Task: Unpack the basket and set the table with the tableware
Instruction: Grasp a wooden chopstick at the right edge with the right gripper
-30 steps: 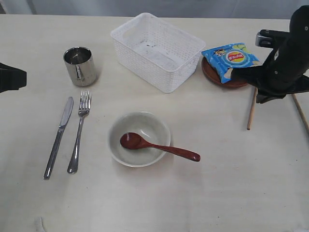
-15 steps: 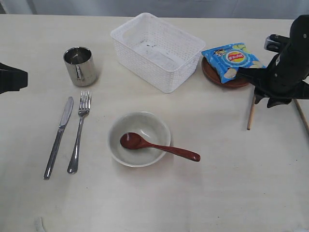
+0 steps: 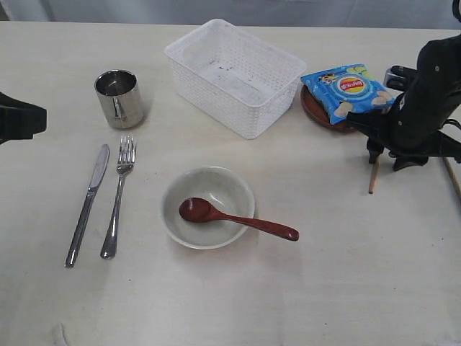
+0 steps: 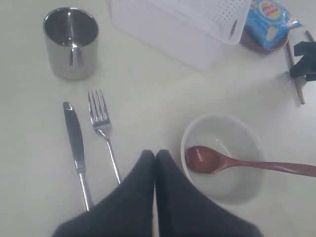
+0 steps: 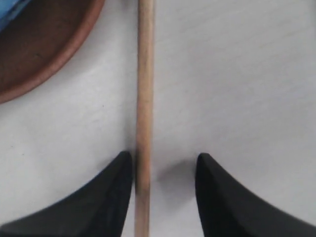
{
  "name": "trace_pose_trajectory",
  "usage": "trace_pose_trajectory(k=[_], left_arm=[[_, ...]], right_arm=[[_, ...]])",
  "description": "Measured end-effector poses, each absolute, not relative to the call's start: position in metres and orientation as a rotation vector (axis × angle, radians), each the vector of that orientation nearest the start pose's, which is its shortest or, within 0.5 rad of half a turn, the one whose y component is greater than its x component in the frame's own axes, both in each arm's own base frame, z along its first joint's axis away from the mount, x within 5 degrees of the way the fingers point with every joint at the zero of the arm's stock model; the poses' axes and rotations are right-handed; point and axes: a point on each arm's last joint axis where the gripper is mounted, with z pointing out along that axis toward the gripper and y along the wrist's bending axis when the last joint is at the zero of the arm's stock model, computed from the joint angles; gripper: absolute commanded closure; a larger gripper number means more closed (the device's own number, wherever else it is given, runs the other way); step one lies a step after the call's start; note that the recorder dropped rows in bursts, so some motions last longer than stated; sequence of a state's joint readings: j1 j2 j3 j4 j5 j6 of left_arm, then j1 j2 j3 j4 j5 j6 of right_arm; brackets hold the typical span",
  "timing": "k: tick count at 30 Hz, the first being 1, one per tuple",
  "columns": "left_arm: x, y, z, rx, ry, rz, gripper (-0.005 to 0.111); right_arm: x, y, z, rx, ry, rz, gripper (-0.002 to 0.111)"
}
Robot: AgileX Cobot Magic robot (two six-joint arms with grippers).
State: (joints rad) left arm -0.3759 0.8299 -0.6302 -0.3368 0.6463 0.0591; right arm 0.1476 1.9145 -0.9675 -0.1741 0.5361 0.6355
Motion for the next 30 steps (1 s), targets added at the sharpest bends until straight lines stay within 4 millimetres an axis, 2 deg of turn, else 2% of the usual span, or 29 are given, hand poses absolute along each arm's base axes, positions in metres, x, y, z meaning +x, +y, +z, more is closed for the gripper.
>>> trace_pose_trajectory(k=[5, 16, 22, 30], left_arm=[[0.139, -0.074, 0.292, 0.293, 2.321, -0.528, 0.107], [0.139, -0.074, 0.292, 0.293, 2.321, -0.528, 0.107], [0.139, -0.074, 0.292, 0.293, 2.321, -0.528, 0.107], [0.139, -0.074, 0.292, 0.294, 2.321, -0.528, 0.107]], right_arm=[[0.329, 0.041, 0.107, 0.493, 2.893, -0.038, 0.108], [0.326, 0.039, 0.111, 0.337, 2.963, -0.099, 0.109], [0.295, 0.032, 0.121, 0.319, 3.09, -0.19, 0.109], [0.265, 0.027, 0.154, 0.331, 3.038, -0.174, 0.109]])
